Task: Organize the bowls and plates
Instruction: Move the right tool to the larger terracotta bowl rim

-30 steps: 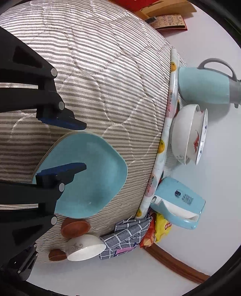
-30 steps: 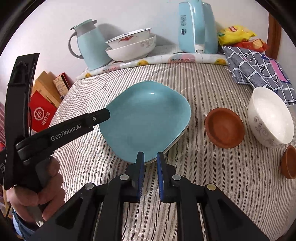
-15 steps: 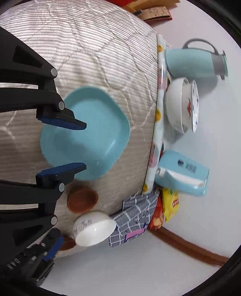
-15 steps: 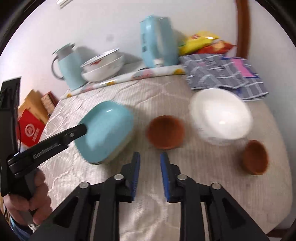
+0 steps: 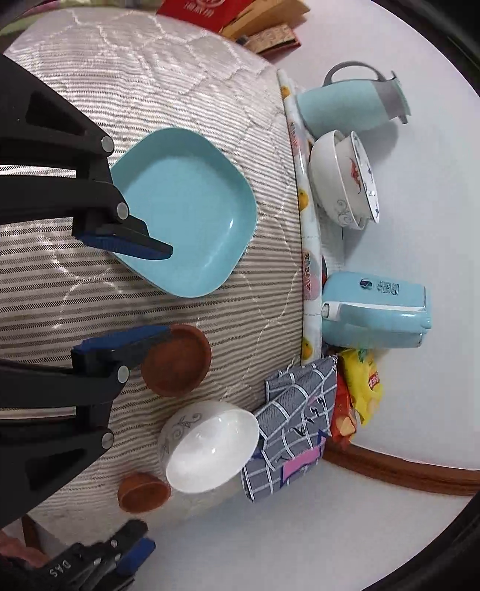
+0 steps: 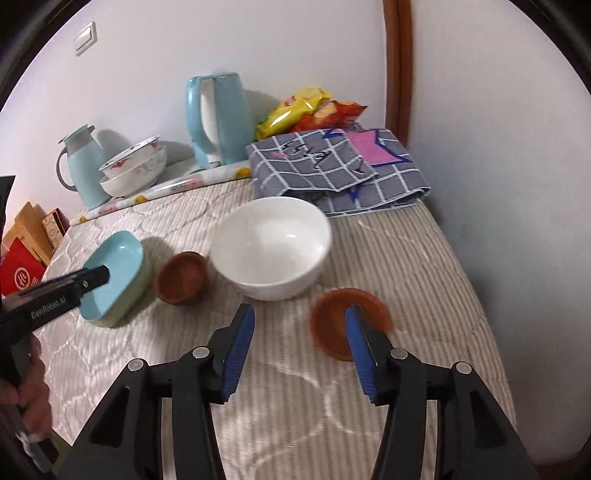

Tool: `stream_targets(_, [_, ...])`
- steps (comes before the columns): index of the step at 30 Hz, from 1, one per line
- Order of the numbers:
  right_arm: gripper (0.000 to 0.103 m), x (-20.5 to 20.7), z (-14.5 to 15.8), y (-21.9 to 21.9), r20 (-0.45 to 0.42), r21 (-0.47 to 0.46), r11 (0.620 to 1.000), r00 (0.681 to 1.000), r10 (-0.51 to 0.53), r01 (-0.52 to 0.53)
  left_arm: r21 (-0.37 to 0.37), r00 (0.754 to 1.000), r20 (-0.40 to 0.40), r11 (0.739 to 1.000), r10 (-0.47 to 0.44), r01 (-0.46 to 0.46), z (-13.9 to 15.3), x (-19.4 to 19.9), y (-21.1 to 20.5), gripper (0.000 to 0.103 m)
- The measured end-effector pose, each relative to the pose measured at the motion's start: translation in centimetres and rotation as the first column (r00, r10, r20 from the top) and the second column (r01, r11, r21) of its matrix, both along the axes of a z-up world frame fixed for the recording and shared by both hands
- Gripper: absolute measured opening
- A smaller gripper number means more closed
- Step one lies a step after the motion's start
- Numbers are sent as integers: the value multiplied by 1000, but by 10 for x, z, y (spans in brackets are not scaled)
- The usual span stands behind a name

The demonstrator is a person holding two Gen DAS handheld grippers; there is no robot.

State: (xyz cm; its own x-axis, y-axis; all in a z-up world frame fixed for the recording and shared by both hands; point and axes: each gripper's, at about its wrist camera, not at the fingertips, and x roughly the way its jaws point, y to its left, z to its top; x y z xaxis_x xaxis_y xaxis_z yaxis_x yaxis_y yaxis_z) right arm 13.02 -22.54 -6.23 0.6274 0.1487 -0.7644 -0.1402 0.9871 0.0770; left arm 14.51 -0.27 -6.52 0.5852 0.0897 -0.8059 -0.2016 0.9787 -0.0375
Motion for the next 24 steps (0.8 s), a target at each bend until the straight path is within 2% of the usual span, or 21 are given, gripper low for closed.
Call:
stream_targets(7, [54, -1, -8, -20, 10, 8, 1000, 1000, 0, 0, 44, 999, -31, 999, 11, -10, -5, 6, -15, 35])
stream_targets(12, [54, 1, -15, -31, 3, -19, 1000, 1000, 2, -2, 16, 999, -39, 1000, 19, -18, -12, 8, -24, 35])
stream_targets(24, [54, 19, -44, -59, -75, 1, 1000, 997, -25, 25, -54, 996, -73, 997, 50, -54, -35, 20, -32, 35])
